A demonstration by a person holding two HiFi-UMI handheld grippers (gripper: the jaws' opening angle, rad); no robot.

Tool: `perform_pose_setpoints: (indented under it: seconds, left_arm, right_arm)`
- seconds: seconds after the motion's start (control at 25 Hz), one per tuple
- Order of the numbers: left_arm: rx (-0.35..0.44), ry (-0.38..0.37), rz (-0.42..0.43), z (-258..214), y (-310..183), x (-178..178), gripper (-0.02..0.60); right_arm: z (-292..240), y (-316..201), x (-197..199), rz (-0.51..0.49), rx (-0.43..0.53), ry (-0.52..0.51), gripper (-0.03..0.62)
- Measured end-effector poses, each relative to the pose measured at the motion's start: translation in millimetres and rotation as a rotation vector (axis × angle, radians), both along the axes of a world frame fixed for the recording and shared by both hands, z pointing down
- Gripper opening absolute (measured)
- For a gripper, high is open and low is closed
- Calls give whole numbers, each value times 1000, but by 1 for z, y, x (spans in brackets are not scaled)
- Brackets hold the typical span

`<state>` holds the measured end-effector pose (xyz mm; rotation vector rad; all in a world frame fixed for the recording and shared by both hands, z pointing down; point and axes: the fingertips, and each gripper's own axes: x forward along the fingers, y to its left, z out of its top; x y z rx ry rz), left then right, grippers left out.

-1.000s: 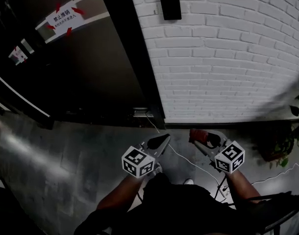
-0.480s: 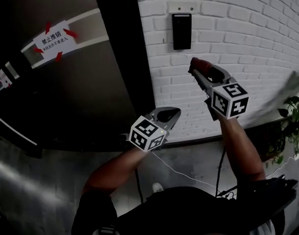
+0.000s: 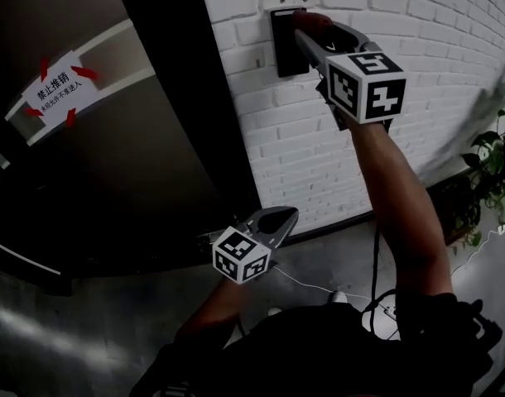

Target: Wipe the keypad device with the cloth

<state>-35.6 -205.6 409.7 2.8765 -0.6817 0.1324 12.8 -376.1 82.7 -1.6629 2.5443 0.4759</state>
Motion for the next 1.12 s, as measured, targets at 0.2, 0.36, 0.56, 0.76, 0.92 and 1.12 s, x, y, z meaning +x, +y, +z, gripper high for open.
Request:
perform_pose_setpoints:
  seconds: [0.2, 0.36, 0.56, 0.76, 0.92, 1.12]
  left_arm:
    - [-40, 12, -126, 14, -8, -17, 17]
    - [-46, 37, -166, 16, -9, -15, 17]
    - [-59, 52, -201, 25, -10, -9, 17]
    - [-85, 45, -200, 34, -8, -7, 17]
    - [-87, 36, -220, 35, -10, -13, 17]
    - [-84, 31, -221, 34, -9, -11, 17]
  right_arm:
    - [-22, -17, -3, 45, 61, 44, 161]
    - [-20, -31, -8, 49, 74, 80, 161]
    - [-15, -35, -10, 39, 90, 99, 161]
    - [-5, -36, -12, 28, 93, 92, 156]
    - [5, -35, -12, 25, 94, 105, 152]
    - [19, -35, -13, 6, 65, 106, 149]
